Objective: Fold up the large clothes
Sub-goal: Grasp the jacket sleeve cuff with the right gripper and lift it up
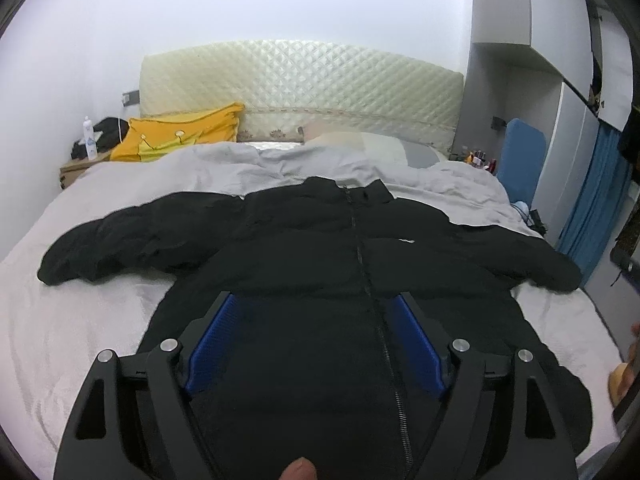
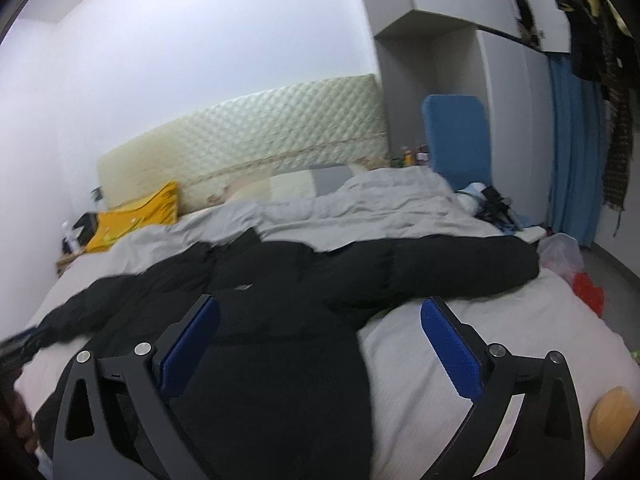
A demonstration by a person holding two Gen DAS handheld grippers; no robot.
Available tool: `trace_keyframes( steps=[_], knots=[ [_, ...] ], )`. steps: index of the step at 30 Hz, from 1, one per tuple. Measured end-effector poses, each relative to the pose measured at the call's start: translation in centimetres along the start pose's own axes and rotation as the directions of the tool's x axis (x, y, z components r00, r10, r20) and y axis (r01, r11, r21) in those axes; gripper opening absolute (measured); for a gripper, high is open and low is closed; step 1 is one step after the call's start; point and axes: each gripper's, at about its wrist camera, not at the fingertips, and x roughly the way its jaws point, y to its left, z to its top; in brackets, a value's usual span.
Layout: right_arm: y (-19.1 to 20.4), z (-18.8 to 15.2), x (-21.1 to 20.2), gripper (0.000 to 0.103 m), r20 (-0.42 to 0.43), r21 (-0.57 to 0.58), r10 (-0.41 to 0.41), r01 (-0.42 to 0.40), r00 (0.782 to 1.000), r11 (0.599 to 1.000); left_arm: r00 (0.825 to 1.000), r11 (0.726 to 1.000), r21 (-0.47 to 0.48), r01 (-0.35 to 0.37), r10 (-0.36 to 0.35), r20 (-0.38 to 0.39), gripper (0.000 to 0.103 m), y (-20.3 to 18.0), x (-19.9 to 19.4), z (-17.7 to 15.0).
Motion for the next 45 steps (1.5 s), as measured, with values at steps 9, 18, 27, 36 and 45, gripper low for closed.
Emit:
trace_keyframes(
  steps=[9,18,27,36,45],
  knots=[
    [-8.2,3.1,4.7,0.103,-0.009,0.133,-0.063,0.064,0.998,0.989,0.999,0.999,0.010,-0.036,0.036,0.026,0.084,0.0,0.0,-0.2],
    [-19.5,1.1,11.2,0.103,-0.135,0.252,-0.158,0.188,0.978,0.949,0.998,0.998,0.027,-0.050,0.049,0.025,0.085,-0.2,0.9,-0.6],
    [-30.9,-4.2,16.8,0.103,-0.209,0.585,-0.044,0.161,0.977,0.795,0.998,0.997,0.044,-0.059,0.060,-0.032,0.085,-0.9,3.8,-1.4],
    [-36.5,-5.9,20.5,0.098,-0.092,0.746,0.001,0.068,0.996,0.662,0.996,0.997,0.041,-0.065,0.068,-0.062,0.085,-1.5,6.8,-2.2],
    [-39.6,-3.9,24.6,0.052,-0.033,0.739,-0.070,0.072,0.997,0.670,0.994,0.994,0.041,-0.103,0.105,-0.040,0.085,-2.0,8.6,-2.5]
  ],
)
